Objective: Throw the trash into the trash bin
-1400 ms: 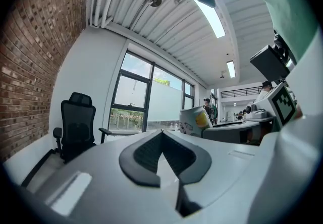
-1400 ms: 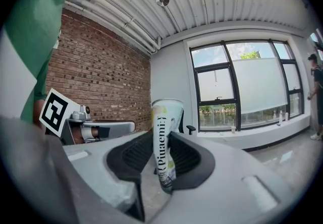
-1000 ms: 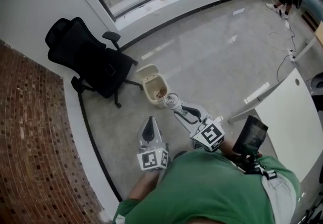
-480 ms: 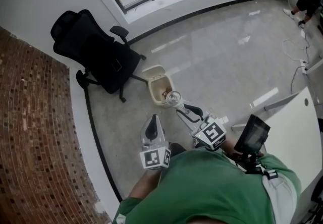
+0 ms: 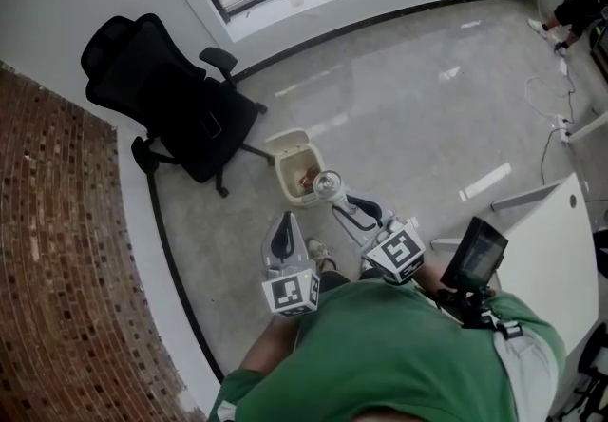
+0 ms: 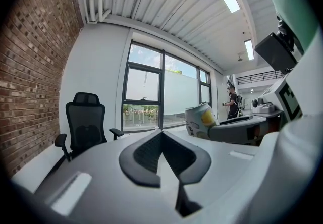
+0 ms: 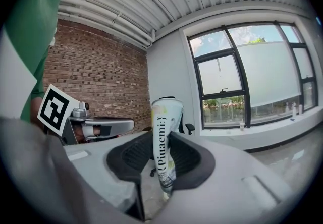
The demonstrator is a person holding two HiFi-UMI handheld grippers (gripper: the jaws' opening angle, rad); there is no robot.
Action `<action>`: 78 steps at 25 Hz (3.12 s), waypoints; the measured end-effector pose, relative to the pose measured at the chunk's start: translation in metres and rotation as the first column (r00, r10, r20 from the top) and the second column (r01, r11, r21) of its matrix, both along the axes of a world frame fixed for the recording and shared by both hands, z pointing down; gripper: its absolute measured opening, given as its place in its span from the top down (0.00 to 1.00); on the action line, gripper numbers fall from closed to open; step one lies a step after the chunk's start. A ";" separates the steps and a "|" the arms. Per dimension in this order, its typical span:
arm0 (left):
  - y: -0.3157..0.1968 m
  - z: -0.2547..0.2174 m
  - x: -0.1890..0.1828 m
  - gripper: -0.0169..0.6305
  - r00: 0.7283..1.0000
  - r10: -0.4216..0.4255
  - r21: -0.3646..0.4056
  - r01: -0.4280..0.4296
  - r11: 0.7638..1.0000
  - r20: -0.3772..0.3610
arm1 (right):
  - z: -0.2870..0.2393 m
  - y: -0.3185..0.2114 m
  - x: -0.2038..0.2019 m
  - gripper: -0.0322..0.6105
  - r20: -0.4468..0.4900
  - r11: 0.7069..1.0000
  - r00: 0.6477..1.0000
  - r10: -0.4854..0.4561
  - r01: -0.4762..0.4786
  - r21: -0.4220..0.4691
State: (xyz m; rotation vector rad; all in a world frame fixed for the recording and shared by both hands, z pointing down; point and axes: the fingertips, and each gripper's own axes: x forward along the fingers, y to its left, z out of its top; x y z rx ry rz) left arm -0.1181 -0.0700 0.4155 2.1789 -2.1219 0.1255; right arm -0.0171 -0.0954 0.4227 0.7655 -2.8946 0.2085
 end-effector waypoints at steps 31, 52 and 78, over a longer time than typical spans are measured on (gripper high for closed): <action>-0.106 0.004 -0.141 0.97 0.993 0.100 0.027 -0.098 0.995 -0.068 | -0.004 -0.093 -0.136 0.78 -0.075 0.994 0.991 0.106 -0.105 0.023; -0.207 0.038 -0.130 0.96 0.998 -0.065 -0.090 0.066 0.994 0.012 | 0.050 -0.204 -0.137 0.78 -0.051 0.991 0.994 -0.091 0.086 -0.103; -0.215 0.180 -0.155 0.96 0.994 -0.070 -0.310 0.040 0.950 -0.085 | 0.202 -0.195 -0.188 0.78 -0.184 0.937 0.950 -0.252 0.192 -0.291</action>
